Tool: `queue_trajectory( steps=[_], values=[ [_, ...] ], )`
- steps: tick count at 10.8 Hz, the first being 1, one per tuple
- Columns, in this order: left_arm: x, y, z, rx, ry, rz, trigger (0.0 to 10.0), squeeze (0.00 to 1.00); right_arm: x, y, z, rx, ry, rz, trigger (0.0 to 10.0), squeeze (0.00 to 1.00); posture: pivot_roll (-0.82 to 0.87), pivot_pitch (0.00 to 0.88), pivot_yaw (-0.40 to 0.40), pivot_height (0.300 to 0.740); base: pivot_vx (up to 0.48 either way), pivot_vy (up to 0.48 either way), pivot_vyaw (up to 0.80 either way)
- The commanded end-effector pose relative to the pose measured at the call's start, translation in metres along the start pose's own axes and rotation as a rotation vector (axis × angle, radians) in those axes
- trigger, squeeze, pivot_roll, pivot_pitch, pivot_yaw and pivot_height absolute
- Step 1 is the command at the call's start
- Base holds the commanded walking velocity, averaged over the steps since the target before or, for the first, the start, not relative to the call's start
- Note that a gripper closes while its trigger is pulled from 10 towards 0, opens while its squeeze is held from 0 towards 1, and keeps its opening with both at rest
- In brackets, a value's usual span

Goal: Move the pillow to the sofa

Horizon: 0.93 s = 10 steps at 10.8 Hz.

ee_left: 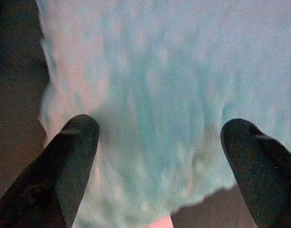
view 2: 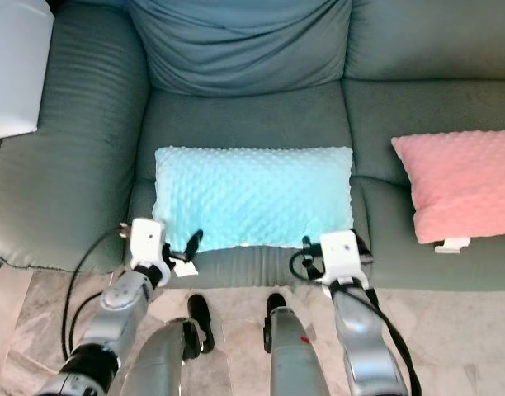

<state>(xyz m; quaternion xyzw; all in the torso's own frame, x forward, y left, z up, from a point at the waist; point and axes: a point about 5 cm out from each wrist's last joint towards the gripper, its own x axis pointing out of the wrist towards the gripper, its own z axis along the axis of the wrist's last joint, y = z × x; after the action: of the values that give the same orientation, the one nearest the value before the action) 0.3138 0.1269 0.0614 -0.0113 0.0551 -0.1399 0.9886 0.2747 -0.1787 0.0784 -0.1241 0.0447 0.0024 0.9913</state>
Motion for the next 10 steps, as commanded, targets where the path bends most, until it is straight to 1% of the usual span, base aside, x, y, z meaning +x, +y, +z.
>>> queue_trajectory(
  steps=[1, 2, 3, 4, 5, 6, 7, 8, 9, 10],
  values=[
    [-0.011, 0.009, -0.006, 0.022, 0.030, 0.023, 10.0, 0.00, -0.011, 0.002, -0.002, 0.026, 0.001, 0.012, 10.0, 0.88, -0.17, 0.430, 0.081, 0.740, 0.000, 0.000, 0.00],
    [-0.012, 0.011, -0.002, 0.025, 0.028, 0.024, 10.0, 0.00, -0.013, 0.003, 0.000, 0.031, 0.005, 0.018, 10.0, 0.86, -0.17, 0.428, 0.081, 0.740, 0.000, 0.000, 0.00],
    [-0.029, 0.018, 0.002, 0.049, 0.082, 0.001, 10.0, 0.00, -0.026, 0.007, -0.001, 0.057, 0.086, 0.072, 10.0, 0.73, -0.16, 0.426, 0.078, 0.740, 0.000, 0.000, 0.00],
    [-0.048, 0.019, -0.001, 0.079, 0.136, -0.039, 10.0, 0.00, -0.035, 0.008, -0.006, 0.076, 0.156, 0.109, 10.0, 0.64, -0.16, 0.425, 0.079, 0.740, 0.000, 0.000, 0.00],
    [-0.062, 0.019, -0.004, 0.095, 0.174, -0.061, 10.0, 0.00, -0.041, 0.008, -0.011, 0.080, 0.187, 0.127, 10.0, 0.56, -0.16, 0.420, 0.080, 0.740, 0.000, 0.000, 0.00],
    [-0.078, 0.017, -0.007, 0.078, 0.225, -0.112, 10.0, 0.00, -0.044, 0.005, -0.010, 0.097, 0.175, 0.100, 10.0, 0.31, -0.15, 0.410, 0.080, 0.740, 0.000, 0.000, 0.00],
    [-0.087, 0.011, -0.016, 0.074, 0.300, -0.202, 10.0, 0.00, -0.047, 0.006, -0.010, 0.116, 0.188, 0.122, 10.0, 0.00, -0.14, 0.408, 0.078, 0.740, 0.000, 0.000, 0.00],
    [-0.090, 0.008, -0.021, 0.072, 0.346, -0.232, 10.0, 0.00, -0.050, 0.008, -0.014, 0.127, 0.232, 0.139, 10.0, 0.00, -0.15, 0.408, 0.076, 0.740, 0.000, 0.000, 0.00],
    [-0.090, 0.004, -0.027, 0.068, 0.391, -0.265, 10.0, 0.00, -0.051, 0.011, -0.018, 0.144, 0.271, 0.155, 10.0, 0.00, -0.16, 0.412, 0.075, 0.740, 0.000, 0.000, 0.00],
    [-0.082, -0.005, -0.039, 0.070, 0.429, -0.310, 10.0, 0.00, -0.046, 0.012, -0.023, 0.171, 0.242, 0.134, 10.0, 0.00, -0.17, 0.428, 0.072, 0.740, 0.000, 0.000, 0.00]
  ],
)
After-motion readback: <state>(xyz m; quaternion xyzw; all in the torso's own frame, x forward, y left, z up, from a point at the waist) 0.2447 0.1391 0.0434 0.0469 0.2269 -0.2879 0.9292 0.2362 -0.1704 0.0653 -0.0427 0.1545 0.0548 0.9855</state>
